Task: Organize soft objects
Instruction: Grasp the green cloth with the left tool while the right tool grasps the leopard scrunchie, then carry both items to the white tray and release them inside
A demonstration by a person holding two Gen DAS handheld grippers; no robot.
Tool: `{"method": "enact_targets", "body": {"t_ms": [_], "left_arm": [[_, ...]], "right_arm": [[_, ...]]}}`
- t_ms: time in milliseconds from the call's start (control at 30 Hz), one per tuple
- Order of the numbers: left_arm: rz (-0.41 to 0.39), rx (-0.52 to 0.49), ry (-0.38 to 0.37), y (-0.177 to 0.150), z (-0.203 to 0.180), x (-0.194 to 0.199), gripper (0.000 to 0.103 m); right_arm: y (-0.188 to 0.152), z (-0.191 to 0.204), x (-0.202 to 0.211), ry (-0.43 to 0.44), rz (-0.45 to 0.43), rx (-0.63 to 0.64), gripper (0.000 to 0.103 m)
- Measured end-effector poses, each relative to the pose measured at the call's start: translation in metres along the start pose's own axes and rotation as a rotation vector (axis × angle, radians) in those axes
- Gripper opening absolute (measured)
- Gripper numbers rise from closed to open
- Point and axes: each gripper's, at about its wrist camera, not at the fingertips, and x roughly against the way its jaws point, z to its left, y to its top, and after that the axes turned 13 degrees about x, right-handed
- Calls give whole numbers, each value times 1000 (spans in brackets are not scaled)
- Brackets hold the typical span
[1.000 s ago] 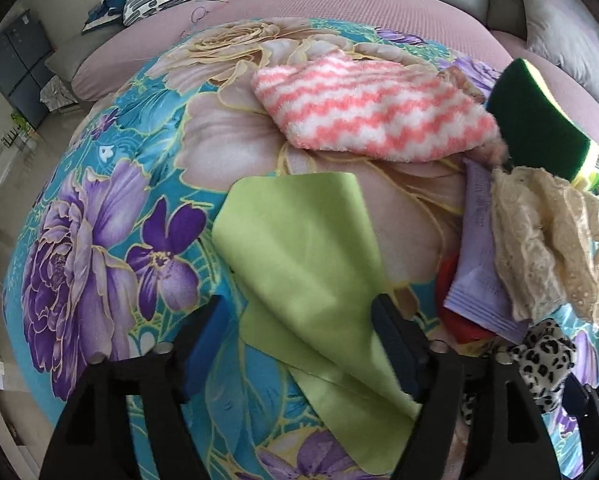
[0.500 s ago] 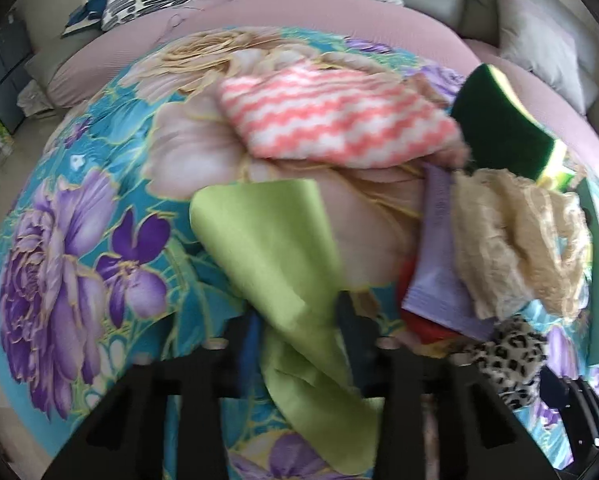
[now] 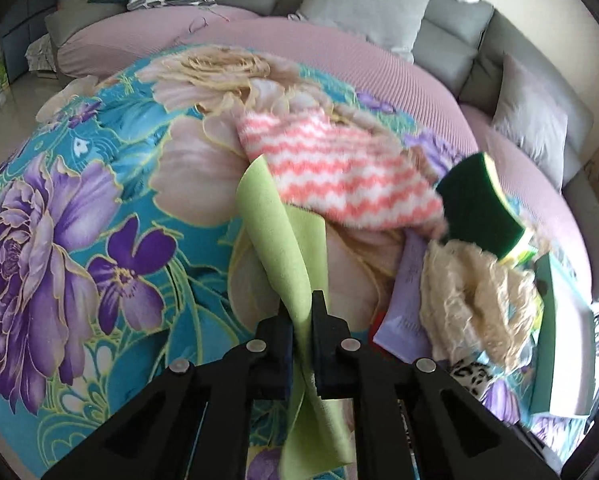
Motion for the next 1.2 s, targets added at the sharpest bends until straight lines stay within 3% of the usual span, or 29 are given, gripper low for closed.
{"method": "enact_targets", "body": {"t_ms": [433,600,767,1067,1200], "left_arm": [[-153,-9,-102,14,-8,48,7],[-234,-49,-166,14,-20,77,7],[-254,-118,-215,7,-46,87,7],[-217,-275,-297,-24,-115,83,7],[-198,-337,-329,-41,-142,81,7]], "right_arm": [[7,8,33,96,-139,1,21],[12,-1,62,79,-220,-17,21],[13,-22,89,1,-267,-57,21],[3,-93,141,-275,-295,-195,21],[5,-130,155,-320,-299,-252,21]]}}
